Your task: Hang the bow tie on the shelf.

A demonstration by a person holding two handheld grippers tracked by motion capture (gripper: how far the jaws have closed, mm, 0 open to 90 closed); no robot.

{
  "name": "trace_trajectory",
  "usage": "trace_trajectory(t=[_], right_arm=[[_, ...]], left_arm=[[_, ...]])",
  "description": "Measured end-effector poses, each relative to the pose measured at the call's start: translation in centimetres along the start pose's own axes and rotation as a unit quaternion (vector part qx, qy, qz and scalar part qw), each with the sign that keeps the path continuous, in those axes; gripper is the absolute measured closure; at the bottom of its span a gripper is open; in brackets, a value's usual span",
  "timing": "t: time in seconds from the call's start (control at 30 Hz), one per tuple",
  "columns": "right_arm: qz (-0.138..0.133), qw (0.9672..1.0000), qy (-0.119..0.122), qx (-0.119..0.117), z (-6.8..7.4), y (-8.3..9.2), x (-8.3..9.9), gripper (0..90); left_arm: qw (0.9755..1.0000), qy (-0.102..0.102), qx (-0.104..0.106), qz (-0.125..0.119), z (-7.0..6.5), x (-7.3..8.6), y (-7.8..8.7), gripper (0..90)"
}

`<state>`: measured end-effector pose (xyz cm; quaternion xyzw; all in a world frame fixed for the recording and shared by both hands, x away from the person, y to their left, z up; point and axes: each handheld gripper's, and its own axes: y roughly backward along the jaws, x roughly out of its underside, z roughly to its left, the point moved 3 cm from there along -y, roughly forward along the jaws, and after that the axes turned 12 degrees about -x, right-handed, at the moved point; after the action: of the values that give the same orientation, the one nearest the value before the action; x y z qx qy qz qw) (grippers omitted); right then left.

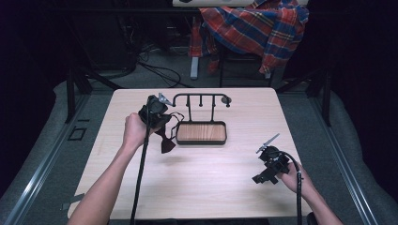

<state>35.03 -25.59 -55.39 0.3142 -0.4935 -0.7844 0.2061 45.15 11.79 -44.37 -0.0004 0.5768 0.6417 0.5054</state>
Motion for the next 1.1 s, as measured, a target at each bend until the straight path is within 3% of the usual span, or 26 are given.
trace_trajectory(t=[0.17, 0.87, 1.1], right_arm=[[0.012, 0.9999, 0.006, -0.004, 0.0, 0.2, 0.0, 15.8], [0.005, 1.0000, 0.002, -0.002, 0.0, 0.1, 0.0, 15.8], [0.011, 0.9999, 0.004, -0.002, 0.0, 0.1, 0.0, 15.8]], left_arm=[[0.9999, -0.001, -0.010, -0.005, 0.3, -0.6, 0.2, 89.0], [0.9993, 0.008, -0.018, -0.030, 1.8, -2.9, 1.6, 89.0], [0.9988, 0.015, -0.035, -0.029, 2.8, -3.6, 1.0, 89.0]])
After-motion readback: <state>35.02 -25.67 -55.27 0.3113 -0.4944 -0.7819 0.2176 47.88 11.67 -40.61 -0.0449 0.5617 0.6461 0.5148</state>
